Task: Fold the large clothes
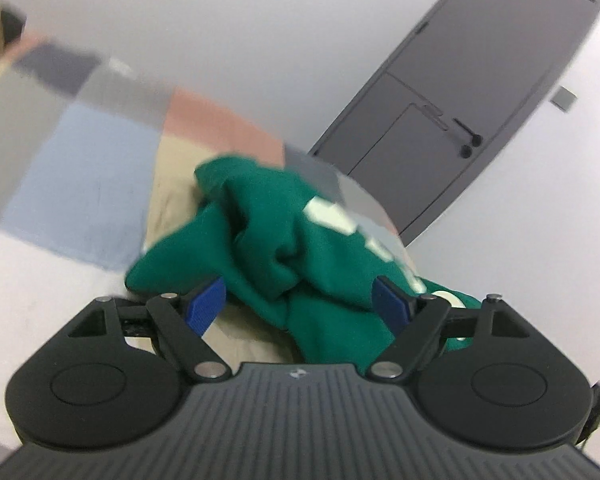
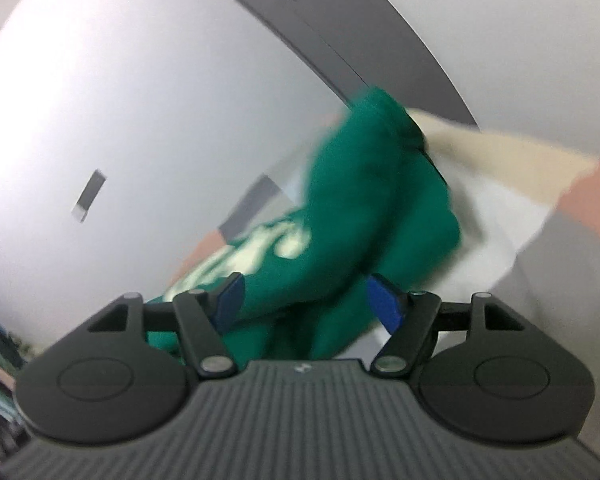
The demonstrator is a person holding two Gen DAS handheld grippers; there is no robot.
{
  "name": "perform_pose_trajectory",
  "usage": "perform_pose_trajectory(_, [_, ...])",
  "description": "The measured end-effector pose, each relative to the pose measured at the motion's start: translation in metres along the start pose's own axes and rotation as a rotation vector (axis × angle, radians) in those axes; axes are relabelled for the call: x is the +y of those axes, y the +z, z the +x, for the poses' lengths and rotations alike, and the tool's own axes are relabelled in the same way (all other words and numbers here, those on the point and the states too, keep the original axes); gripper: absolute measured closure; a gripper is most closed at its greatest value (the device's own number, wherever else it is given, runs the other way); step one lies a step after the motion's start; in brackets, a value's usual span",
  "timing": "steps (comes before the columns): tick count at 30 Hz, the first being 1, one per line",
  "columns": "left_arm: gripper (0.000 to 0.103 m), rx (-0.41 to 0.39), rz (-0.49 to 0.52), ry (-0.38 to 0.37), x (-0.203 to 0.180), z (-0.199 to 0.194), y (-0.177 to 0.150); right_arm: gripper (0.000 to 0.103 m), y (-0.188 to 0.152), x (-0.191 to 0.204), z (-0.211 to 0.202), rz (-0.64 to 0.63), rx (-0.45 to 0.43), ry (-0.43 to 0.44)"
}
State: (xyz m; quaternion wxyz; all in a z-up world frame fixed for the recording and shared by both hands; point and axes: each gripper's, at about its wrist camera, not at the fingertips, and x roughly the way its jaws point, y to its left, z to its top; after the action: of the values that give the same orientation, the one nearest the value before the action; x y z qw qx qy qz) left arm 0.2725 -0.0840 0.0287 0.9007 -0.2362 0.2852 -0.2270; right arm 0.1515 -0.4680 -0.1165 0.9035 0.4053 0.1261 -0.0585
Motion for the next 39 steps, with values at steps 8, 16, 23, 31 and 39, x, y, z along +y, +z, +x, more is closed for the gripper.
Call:
perform_pose_trajectory(8, [0.019,-0.072,0.196,-0.012,-0.065,-0.107,0.009,0.032,0.005,0.107,-0.076,-0.201,-0.078,0.131])
perform_pose_trajectory(16, [0.019,-0.102,0.324,-0.005,-0.091,-0.178,-0.015,0.032,-0.03,0.182,-0.13,-0.418,-0.112,0.134])
perform_pose_trajectory(23, [0.019,-0.124,0.402,0.026,-0.096,-0.214,-0.046,0.032,-0.071,0.201,-0.156,-0.475,-0.087,0.105])
perform_pose_trajectory(31, [0.019,-0.185,0.458,0.094,-0.089,-0.235,-0.072,0.032,-0.106,0.201,-0.174,-0.552,-0.079,0.04])
perform_pose_trajectory(39, [0.019,-0.187,0.444,0.107,-0.078,-0.238,-0.083,0.032,-0.132,0.205,-0.182,-0.593,-0.075,-0.011])
